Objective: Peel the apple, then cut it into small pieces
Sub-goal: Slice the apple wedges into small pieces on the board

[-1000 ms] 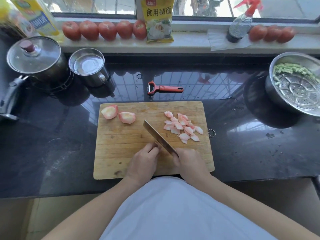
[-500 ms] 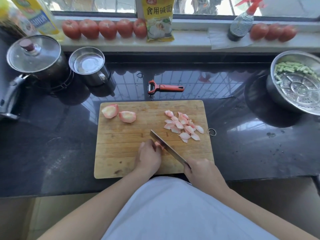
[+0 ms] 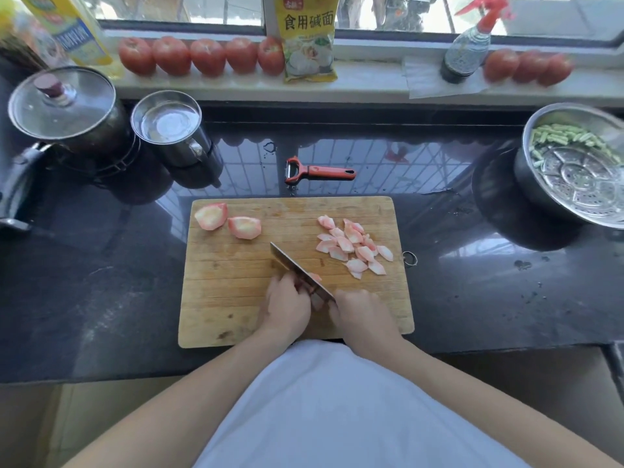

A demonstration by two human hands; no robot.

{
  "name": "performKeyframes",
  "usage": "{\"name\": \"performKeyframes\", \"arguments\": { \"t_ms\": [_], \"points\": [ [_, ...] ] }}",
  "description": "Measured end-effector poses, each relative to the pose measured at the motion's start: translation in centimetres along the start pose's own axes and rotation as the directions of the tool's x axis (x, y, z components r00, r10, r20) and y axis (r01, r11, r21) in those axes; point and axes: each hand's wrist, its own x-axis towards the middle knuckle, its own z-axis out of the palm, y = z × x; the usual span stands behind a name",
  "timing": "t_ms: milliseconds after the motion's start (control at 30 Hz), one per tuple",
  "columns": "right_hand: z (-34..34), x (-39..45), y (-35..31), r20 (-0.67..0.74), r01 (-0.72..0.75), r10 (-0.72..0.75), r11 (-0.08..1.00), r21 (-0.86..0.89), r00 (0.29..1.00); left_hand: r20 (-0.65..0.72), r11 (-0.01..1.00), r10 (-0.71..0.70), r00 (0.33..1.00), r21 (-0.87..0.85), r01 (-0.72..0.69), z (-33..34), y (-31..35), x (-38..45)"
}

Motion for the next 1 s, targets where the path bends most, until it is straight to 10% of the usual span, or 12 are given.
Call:
{"name": "performKeyframes", "arguments": {
  "t_ms": [400, 800, 1000],
  "points": [
    [-1.6, -3.2, 3.6, -0.201, -0.133, 0.178, 0.966, 0.220, 0.963, -0.004, 0.998, 0.041, 0.999, 0.043, -0.041, 0.3, -0.4, -0.3],
    [-0.4, -4.2, 3.0, 0.209, -0.123, 0.092, 0.982, 0.143, 0.974, -0.150, 0.917, 0.185, 0.971, 0.380, -0.116, -4.1, -3.1, 0.0],
    [-1.7, -2.2, 4.8, 0.031, -0.051, 0.049, 0.997, 0.060, 0.998, -0.100, 0.948, 0.191, 0.976, 0.277, -0.157, -4.7, -3.0, 0.4]
  ]
}}
